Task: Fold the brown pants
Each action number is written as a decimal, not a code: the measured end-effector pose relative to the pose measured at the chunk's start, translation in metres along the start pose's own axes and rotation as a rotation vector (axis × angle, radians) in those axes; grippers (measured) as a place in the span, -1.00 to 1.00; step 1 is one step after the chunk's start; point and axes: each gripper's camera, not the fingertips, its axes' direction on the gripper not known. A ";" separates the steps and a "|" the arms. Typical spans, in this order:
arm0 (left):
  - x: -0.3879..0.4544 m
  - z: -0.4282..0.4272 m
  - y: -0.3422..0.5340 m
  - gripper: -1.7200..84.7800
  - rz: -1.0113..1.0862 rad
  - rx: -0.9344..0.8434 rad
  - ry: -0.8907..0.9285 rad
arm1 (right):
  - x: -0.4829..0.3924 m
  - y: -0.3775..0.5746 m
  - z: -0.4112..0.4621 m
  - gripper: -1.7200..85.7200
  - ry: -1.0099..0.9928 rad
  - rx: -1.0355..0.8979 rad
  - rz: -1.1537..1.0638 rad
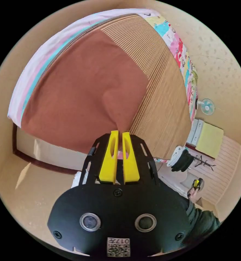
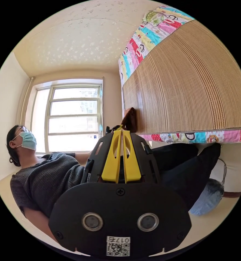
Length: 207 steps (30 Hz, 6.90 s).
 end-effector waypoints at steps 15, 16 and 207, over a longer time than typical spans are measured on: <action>0.339 -0.127 0.284 -0.97 1.020 0.333 0.704 | 0.027 -0.077 -0.100 -0.71 -0.232 -0.206 -0.169; 0.359 -0.129 0.312 -0.97 1.095 0.347 0.782 | 0.034 -0.080 -0.102 -0.67 -0.259 -0.219 -0.149; -0.053 0.007 -0.072 -0.98 0.213 -0.403 0.032 | 0.265 -0.255 0.143 -0.91 -0.015 -0.735 0.082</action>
